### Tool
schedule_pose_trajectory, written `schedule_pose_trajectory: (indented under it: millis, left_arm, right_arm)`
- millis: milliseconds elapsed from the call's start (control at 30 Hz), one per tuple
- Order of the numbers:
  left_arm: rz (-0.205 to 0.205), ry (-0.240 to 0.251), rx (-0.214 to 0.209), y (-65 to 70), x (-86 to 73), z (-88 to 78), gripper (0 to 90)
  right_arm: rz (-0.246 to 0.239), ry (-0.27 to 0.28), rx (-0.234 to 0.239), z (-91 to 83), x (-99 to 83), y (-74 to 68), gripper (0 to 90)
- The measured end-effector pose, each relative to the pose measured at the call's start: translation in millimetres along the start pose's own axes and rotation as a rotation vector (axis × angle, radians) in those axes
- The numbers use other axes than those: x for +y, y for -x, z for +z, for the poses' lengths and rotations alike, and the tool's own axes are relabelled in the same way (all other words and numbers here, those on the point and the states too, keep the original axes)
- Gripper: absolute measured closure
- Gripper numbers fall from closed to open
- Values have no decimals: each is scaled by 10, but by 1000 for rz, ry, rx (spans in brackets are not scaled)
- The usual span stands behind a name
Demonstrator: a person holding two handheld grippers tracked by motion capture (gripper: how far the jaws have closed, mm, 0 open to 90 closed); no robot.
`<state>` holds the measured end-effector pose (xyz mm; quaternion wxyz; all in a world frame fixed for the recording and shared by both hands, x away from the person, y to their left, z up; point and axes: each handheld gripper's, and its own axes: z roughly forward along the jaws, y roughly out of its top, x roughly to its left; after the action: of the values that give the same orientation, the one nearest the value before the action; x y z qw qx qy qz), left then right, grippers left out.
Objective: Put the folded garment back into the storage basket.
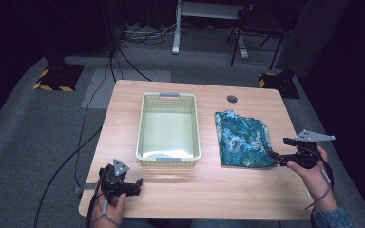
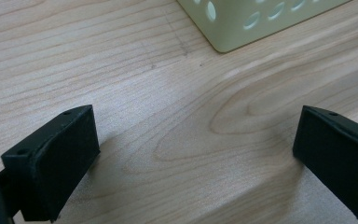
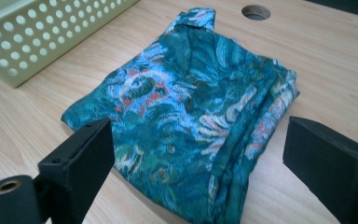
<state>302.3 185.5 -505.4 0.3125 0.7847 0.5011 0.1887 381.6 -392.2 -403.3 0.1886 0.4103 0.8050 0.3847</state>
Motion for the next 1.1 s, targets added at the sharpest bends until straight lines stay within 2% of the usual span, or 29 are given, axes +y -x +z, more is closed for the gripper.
schedule_pose_trajectory:
  millis: [167, 500, 833, 1100]
  left_arm:
    - [0, 1, 0, 0, -1, 0, 3]
    - [0, 1, 0, 0, -1, 0, 3]
    - [0, 0, 0, 0, -1, 0, 3]
    - [0, 1, 0, 0, -1, 0, 3]
  right_arm:
    - [-11, 2, 1, 50, 84, -8, 91]
    - [5, 27, -12, 108, 216, -4, 89]
    - [-6, 25, -15, 255, 346, -46, 83]
    - [6, 43, -7, 341, 431, -64, 82]
